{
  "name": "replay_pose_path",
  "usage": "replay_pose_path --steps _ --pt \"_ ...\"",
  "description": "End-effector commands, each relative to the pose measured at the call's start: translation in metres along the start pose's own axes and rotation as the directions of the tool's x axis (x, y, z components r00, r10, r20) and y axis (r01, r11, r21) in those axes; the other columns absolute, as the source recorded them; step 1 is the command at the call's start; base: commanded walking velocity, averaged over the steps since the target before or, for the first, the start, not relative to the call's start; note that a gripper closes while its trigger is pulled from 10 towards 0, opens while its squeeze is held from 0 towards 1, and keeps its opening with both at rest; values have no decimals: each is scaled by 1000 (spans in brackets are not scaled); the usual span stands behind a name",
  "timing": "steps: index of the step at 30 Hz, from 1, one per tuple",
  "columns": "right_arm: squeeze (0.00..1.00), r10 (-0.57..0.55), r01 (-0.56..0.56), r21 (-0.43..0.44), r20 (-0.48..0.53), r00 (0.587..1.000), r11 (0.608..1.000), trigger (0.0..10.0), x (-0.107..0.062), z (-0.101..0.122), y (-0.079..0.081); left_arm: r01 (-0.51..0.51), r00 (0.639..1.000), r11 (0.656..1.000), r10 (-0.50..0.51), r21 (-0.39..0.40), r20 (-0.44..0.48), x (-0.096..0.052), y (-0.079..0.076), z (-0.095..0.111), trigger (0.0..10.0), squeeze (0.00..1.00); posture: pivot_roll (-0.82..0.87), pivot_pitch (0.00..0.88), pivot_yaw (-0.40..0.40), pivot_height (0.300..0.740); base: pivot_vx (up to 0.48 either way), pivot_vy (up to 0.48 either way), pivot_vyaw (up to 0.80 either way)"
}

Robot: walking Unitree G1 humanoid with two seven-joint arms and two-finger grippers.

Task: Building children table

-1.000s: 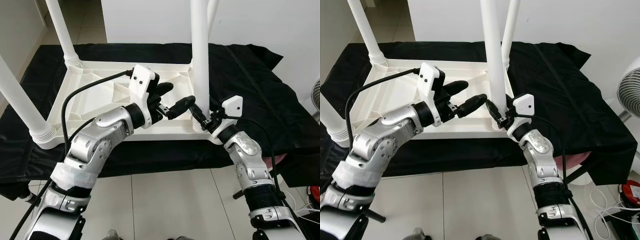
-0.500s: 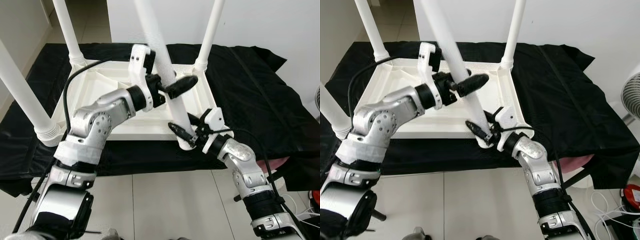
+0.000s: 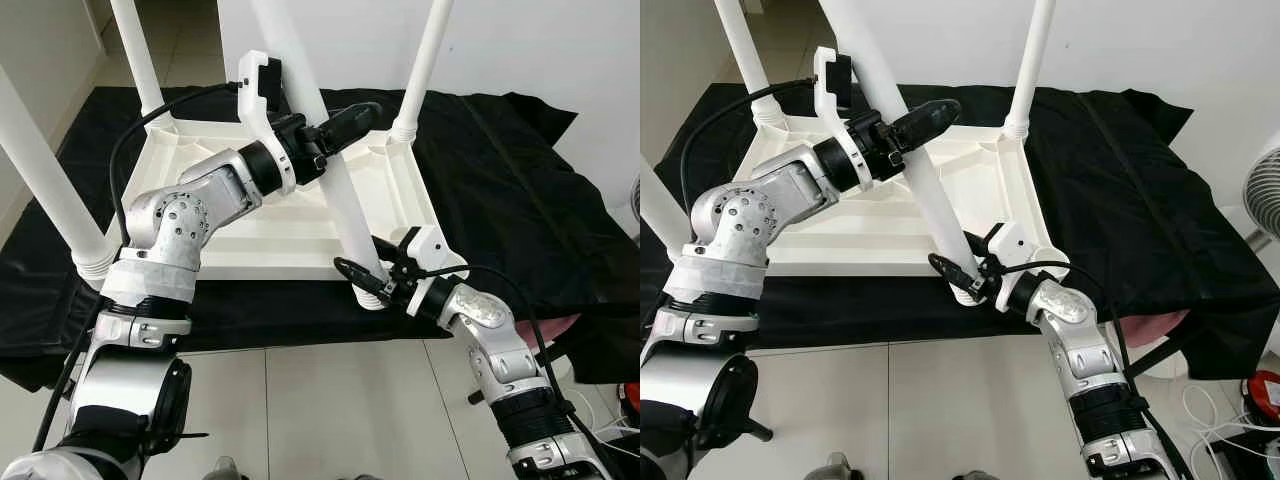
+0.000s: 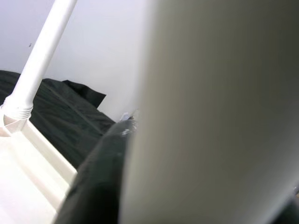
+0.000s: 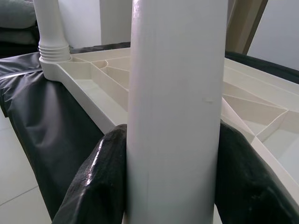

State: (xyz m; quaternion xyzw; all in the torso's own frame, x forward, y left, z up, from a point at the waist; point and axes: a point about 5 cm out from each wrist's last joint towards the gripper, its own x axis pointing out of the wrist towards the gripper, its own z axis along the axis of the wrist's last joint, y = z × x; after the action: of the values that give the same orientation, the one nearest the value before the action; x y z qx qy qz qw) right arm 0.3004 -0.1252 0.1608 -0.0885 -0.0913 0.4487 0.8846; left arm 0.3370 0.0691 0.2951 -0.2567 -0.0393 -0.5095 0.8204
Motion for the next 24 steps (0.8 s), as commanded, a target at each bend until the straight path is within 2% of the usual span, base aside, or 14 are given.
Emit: replay_pose_path --steps 1,8,11,12,13,14,15,18,19,20,21,24 --pt "0 -6 7 9 -22 1000 1000 10000 0 -4 0 128 992 992 -128 6 9 4 -12 2 0 0 17 23 -41 740 0 0 0" --pt "0 -50 51 26 -20 999 998 10000 3 -4 -2 107 994 994 -107 5 9 6 -14 3 0 0 19 18 -41 740 0 0 0" --pt "0 -91 92 31 -35 995 995 10000 5 -5 -5 -26 1000 999 27 40 -13 12 -5 3 0 0 20 15 -43 740 0 0 0" --pt "1000 -124 125 40 -39 992 991 10000 7 -5 -9 -94 995 994 96 56 -36 14 3 2 2431 0 21 14 -45 740 0 0 0" --pt "1000 -124 125 40 -39 992 991 10000 7 -5 -9 -94 995 994 96 56 -36 14 3 2 2431 0 21 14 -45 740 0 0 0" --pt "1000 -146 148 47 -41 988 988 10000 8 -5 -12 -135 989 989 139 66 -51 15 7 1 2431 0 21 14 -45 740 0 0 0" --pt "1000 -234 235 15 -53 971 972 10000 11 -4 -22 -209 975 976 213 64 -57 17 15 3 10000 0 20 11 -45 740 0 0 0" --pt "1000 -272 273 -1 -67 960 962 10000 13 -4 -26 -224 973 973 227 57 -52 18 16 5 10000 0 20 10 -44 740 0 0 0" --pt "494 -286 287 -4 -77 955 958 10000 15 -5 -27 -233 971 970 236 65 -42 19 16 7 10000 0 19 9 -45 740 0 0 0" --pt "494 -286 287 -4 -77 955 958 10000 15 -5 -27 -233 971 970 236 65 -42 19 16 7 10000 0 19 9 -45 740 0 0 0" --pt "0 -306 306 -14 -84 948 952 10000 17 -4 -29 -243 968 967 247 78 -38 21 15 10 10000 0 20 9 -44 740 0 0 0" --pt "0 -337 337 -20 -94 937 941 10000 24 -2 -31 -258 965 959 263 113 -25 26 13 15 10000 0 20 11 -45 740 0 0 0"
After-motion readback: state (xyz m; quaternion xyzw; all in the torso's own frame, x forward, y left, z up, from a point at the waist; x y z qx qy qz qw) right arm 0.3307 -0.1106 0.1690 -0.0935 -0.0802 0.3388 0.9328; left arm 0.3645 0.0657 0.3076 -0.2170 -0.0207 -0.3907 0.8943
